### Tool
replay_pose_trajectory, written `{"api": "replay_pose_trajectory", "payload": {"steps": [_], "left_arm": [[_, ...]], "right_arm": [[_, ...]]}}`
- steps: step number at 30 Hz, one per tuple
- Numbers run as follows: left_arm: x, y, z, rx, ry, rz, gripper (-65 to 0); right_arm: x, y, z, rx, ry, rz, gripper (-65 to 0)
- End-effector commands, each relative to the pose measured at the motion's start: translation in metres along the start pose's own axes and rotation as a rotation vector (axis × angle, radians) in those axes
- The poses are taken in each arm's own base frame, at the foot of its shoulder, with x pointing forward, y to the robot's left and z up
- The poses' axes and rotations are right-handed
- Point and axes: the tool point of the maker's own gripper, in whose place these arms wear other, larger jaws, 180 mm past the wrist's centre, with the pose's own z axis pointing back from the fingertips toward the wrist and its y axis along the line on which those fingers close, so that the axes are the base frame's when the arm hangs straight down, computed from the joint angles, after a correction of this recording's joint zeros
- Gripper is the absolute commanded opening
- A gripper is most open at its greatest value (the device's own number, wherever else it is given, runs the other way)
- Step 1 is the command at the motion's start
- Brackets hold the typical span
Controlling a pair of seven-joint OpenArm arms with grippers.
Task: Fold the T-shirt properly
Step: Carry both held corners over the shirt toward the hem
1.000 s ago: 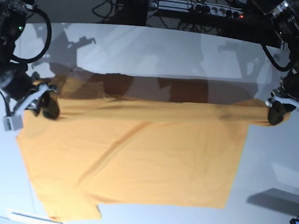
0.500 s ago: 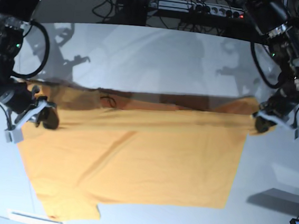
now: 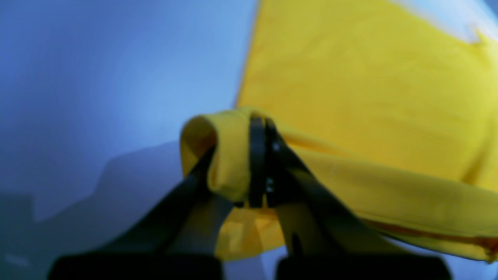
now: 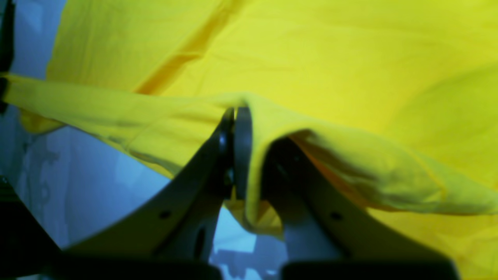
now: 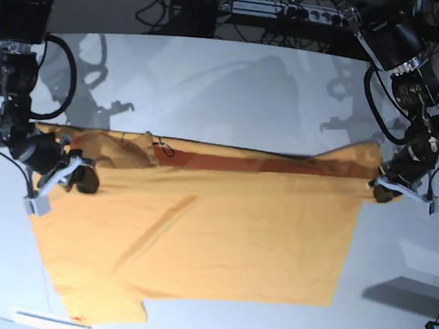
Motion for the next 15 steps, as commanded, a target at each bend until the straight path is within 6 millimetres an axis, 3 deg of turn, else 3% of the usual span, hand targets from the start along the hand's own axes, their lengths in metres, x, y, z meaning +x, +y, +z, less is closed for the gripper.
{"api": "replay_pose_trajectory", "payload": {"steps": [1,10,15], "left_arm": [[0.029,-0.002,0.003,-0.007,-0.094,-0.019,-65.0],[0.013,-0.031,-0.025,-0.046,-0.05,-0.144,-65.0],[0.014,-0.032,-0.033,-0.052,-0.051,-0.124,-65.0]], "right_arm": [[0.028,-0.002,0.007,-0.012,-0.069,0.041,-64.7],[0.036,-0.017,0.004,-0.104,-0.048,0.114,-64.7],[0.031,-0.025,0.002,-0.116,-0.031,0.096,-64.4]]}}
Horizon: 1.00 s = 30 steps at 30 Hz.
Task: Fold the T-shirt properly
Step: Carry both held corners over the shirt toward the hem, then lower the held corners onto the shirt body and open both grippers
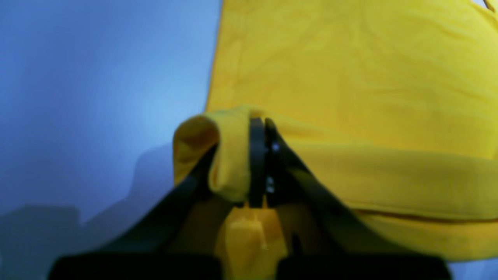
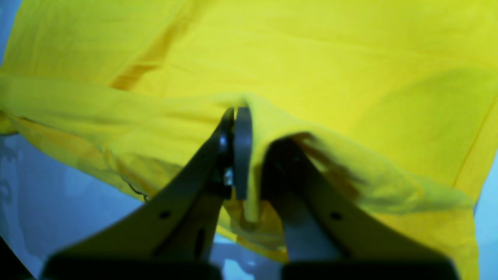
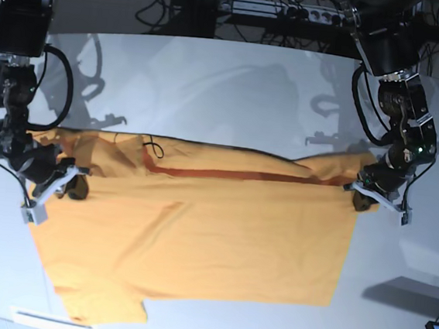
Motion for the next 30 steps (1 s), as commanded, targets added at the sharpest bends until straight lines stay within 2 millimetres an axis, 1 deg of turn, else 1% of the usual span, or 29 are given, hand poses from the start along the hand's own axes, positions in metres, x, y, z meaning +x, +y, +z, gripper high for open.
{"api": "replay_pose_trajectory", "payload": {"steps": [1,3,8,10,12,14,16,18,20,22,24,30], "left_arm": [[0.025,0.001,0.001,-0.005,-0.062,-0.008,-65.0],[0.022,0.003,-0.002,-0.005,-0.05,0.003,-65.0],[0.029,0.001,-0.004,-0.008,-0.052,-0.02,-65.0],[0.028,-0.008,-0.007,-0.026,-0.04,-0.051,-64.0],[0.035,-0.014,-0.009,-0.038,-0.044,-0.077,-58.4],[0.037,-0.018,-0.011,-0.047,-0.043,-0.085,-51.4],[0.038,-0.02,-0.011,-0.049,-0.044,-0.088,-46.7],[0.04,-0.021,-0.01,-0.05,-0.051,-0.092,-44.2],[0.046,-0.023,-0.011,-0.054,-0.061,-0.092,-43.3],[0.049,-0.023,-0.012,-0.055,-0.066,-0.091,-43.3],[0.051,-0.024,-0.012,-0.056,-0.069,-0.091,-43.3],[0.053,-0.024,-0.011,-0.059,-0.075,-0.098,-43.2]], "right_arm": [[0.023,-0.005,0.007,-0.012,-0.06,0.024,-64.3],[0.024,-0.005,0.007,-0.012,-0.063,0.024,-64.3],[0.03,-0.005,0.008,-0.013,-0.103,0.023,-64.0],[0.03,-0.005,0.008,-0.014,-0.105,0.022,-62.2],[0.029,-0.007,0.007,-0.015,-0.099,0.017,-57.7],[0.027,-0.008,0.007,-0.018,-0.096,0.013,-52.8],[0.027,-0.008,0.007,-0.018,-0.096,0.013,-50.3],[0.027,-0.008,0.007,-0.018,-0.096,0.013,-49.0],[0.027,-0.009,0.007,-0.019,-0.096,0.012,-48.2],[0.027,-0.009,0.007,-0.019,-0.096,0.012,-45.4],[0.027,-0.009,0.007,-0.02,-0.096,0.011,-40.5],[0.028,-0.01,0.008,-0.021,-0.099,0.012,-16.8]]}}
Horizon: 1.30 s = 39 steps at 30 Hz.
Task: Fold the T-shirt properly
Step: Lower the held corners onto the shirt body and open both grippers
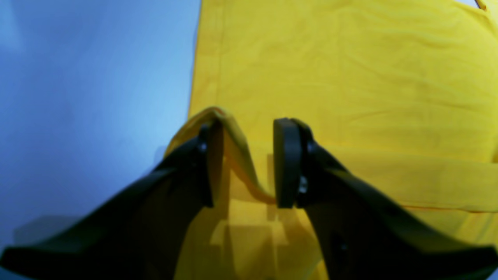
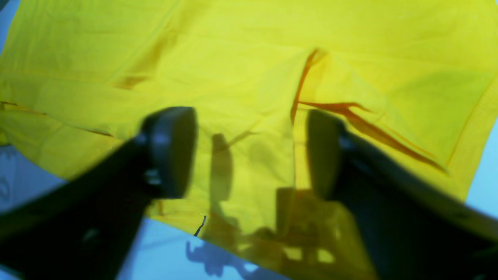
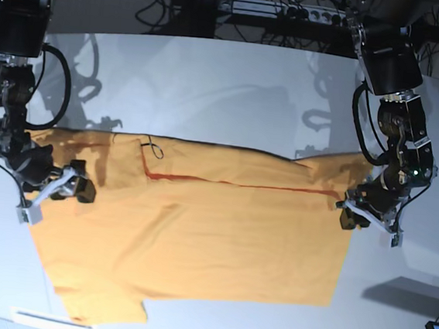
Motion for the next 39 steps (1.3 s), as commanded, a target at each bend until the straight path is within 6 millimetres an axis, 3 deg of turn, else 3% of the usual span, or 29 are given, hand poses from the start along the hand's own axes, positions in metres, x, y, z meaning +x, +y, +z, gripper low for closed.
{"api": "replay_pose_trajectory", "payload": {"steps": [1,3,7,13,22,25,29,35,39], "left_arm": [[0.026,-0.002,0.004,-0.016,-0.069,-0.026,-43.2],[0.025,-0.006,0.004,-0.041,-0.068,-0.051,-43.2],[0.024,-0.008,0.004,-0.051,-0.065,-0.059,-42.8],[0.022,-0.005,0.005,-0.045,-0.071,-0.052,-27.7],[0.022,-0.007,0.005,-0.057,-0.107,-0.04,-27.2],[0.033,-0.01,0.006,-0.064,-0.181,-0.038,-27.2],[0.04,0.0,-0.006,-0.055,-0.2,0.009,-27.2],[0.03,0.008,-0.029,-0.056,-0.139,0.089,-27.2],[0.046,0.005,-0.03,-0.063,-0.189,0.096,-27.2]], "right_arm": [[0.023,-0.002,0.007,-0.002,-0.065,0.014,-13.6],[0.024,-0.002,0.008,-0.002,-0.068,0.015,-10.0],[0.024,-0.002,0.008,-0.002,-0.068,0.015,-11.5],[0.023,-0.002,0.008,-0.002,-0.067,0.016,-11.5],[0.019,-0.002,0.008,-0.001,-0.061,0.012,-11.5],[0.018,-0.002,0.008,-0.002,-0.058,0.011,-11.5],[0.017,-0.001,0.007,0.001,-0.053,0.014,-11.5],[0.014,-0.001,0.007,0.002,-0.046,0.014,-11.5],[0.01,-0.001,0.007,0.001,-0.04,0.011,-11.5]]}}
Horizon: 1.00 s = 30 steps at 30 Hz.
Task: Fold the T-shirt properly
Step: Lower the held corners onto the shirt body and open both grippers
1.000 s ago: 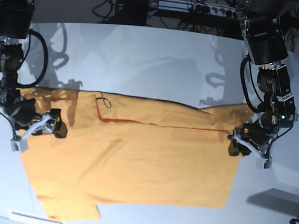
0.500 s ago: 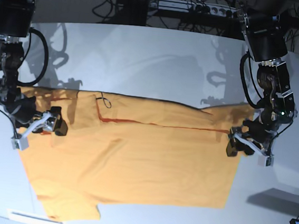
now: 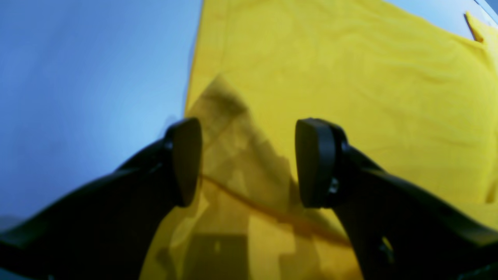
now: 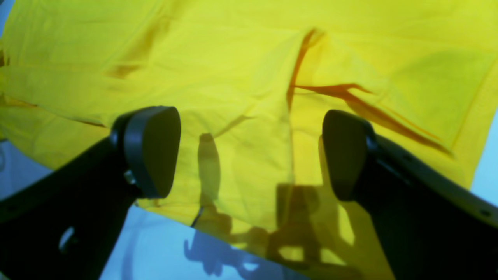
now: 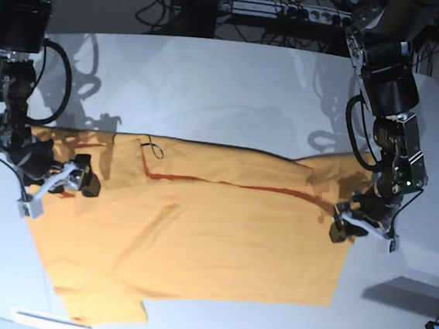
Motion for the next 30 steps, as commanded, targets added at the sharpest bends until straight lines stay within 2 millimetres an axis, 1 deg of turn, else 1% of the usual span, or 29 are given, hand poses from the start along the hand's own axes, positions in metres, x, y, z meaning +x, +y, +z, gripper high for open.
{"api": "replay_pose_trajectory", "payload": {"steps": [1,2,5,9,12,14,15,16,17,18,20,22,25,28,29,30], "left_arm": [[0.037,-0.004,0.002,-0.016,-0.101,-0.01,-27.2],[0.039,-0.004,0.002,-0.017,-0.11,-0.009,-27.2],[0.057,-0.009,0.0,-0.026,-0.143,-0.01,-27.2],[0.067,-0.012,0.001,-0.032,-0.165,-0.017,-27.2],[0.083,-0.023,0.011,-0.045,-0.209,-0.067,-27.5],[0.079,-0.028,0.021,-0.045,-0.201,-0.109,-27.7],[0.078,-0.032,0.027,-0.047,-0.194,-0.132,-27.9],[0.078,-0.036,0.033,-0.05,-0.189,-0.155,-28.2],[0.079,-0.043,0.04,-0.055,-0.194,-0.181,-30.1],[0.077,-0.049,0.046,-0.061,-0.196,-0.197,-33.1],[0.074,-0.056,0.059,-0.063,-0.211,-0.234,-42.7],[0.067,-0.059,0.069,-0.06,-0.212,-0.265,-52.1],[0.052,-0.059,0.078,-0.057,-0.192,-0.283,-65.0],[0.035,-0.054,0.08,-0.051,-0.157,-0.281,-65.0],[0.031,-0.053,0.08,-0.049,-0.148,-0.28,-65.0],[0.026,-0.051,0.081,-0.045,-0.136,-0.277,-65.0]], "right_arm": [[0.022,0.001,0.006,0.005,-0.059,0.022,-11.5],[0.021,0.001,0.006,0.005,-0.058,0.021,-11.5],[0.017,0.0,0.006,0.004,-0.049,0.018,-11.5],[0.016,-0.001,0.007,0.0,-0.052,0.013,-11.5],[0.017,-0.002,0.007,-0.002,-0.053,0.013,-11.5],[0.019,-0.006,0.01,-0.011,-0.053,0.022,-11.6],[0.022,-0.009,0.014,-0.021,-0.057,0.036,-11.6],[0.026,-0.008,0.016,-0.022,-0.065,0.048,-11.6],[0.032,-0.006,0.02,-0.022,-0.08,0.068,-11.6],[0.037,-0.002,0.023,-0.019,-0.095,0.086,-11.8],[0.041,0.005,0.03,-0.014,-0.114,0.116,-12.8],[0.04,0.01,0.035,-0.012,-0.119,0.136,-17.7],[0.028,0.01,0.035,-0.012,-0.099,0.131,-28.6],[0.021,0.009,0.034,-0.011,-0.086,0.124,-38.6],[0.021,0.009,0.034,-0.011,-0.086,0.124,-42.4],[0.021,0.009,0.034,-0.011,-0.086,0.124,-47.4]]}}
